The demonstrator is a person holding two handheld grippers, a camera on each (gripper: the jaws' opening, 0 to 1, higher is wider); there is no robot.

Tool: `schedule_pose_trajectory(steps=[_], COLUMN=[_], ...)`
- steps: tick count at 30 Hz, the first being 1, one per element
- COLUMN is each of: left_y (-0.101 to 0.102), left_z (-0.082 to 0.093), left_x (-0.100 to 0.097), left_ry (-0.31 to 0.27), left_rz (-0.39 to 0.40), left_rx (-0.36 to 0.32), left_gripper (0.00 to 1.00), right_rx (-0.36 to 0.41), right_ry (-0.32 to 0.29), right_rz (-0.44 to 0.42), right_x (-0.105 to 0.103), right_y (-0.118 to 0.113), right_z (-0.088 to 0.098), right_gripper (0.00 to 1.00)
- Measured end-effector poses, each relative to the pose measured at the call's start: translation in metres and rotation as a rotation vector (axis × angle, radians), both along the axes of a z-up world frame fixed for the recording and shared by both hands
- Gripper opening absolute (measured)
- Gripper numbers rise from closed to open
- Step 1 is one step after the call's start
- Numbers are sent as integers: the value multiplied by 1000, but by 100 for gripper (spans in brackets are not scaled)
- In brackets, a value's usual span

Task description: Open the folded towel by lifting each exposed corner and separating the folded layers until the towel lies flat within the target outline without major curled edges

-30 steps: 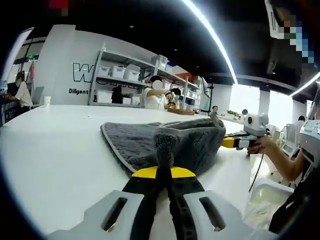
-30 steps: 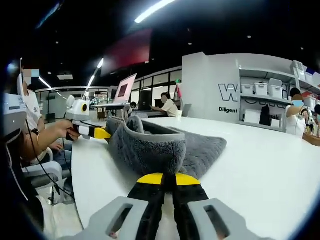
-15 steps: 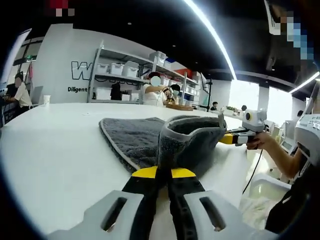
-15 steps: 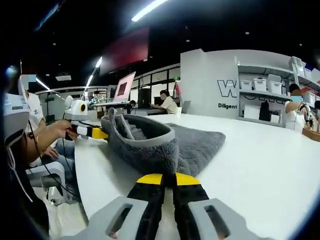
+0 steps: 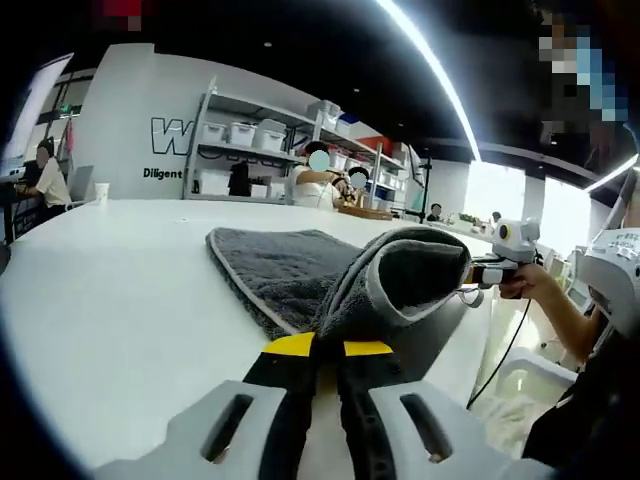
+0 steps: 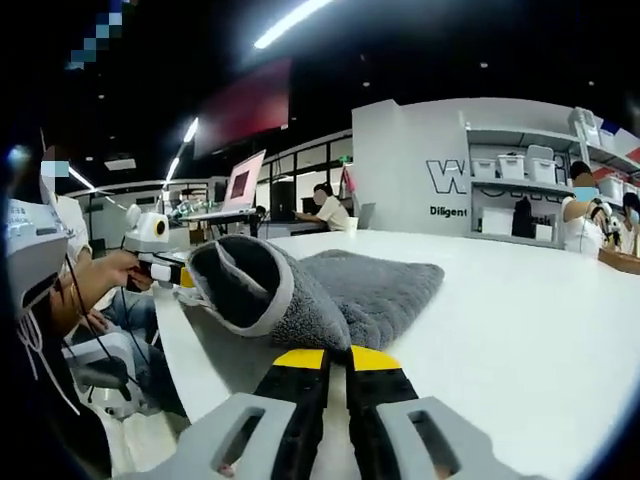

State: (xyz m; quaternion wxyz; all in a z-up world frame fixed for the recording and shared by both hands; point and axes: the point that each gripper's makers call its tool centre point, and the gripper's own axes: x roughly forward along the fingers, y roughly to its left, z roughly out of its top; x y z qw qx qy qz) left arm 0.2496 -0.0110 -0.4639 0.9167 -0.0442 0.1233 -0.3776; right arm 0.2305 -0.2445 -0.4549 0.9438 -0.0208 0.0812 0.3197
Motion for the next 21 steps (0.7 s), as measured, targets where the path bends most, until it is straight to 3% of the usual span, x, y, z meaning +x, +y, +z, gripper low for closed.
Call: schedule_pose_trajectory(steps=[9,13,15,21], left_y=[9,18,26,40], left_z=[-5,-5,-3,5], left_x=[-13,-16,-15,-12], left_ry=[13,17,12,-6], left_rz=[25,48,78,126], left_rx=[22,23,15,-17], left_gripper=[7,4,0,0], right_rx=[-10,-36,-58,-24], right_ry=[14,52,39,37], right_rz=[-11,-31,-47,-72], right_x=[-6,-12,-15,-15], right_y=[-4,-10,-15,-23], right_z=[-6,-14,-14,-10], right_gripper=[0,0,0,0])
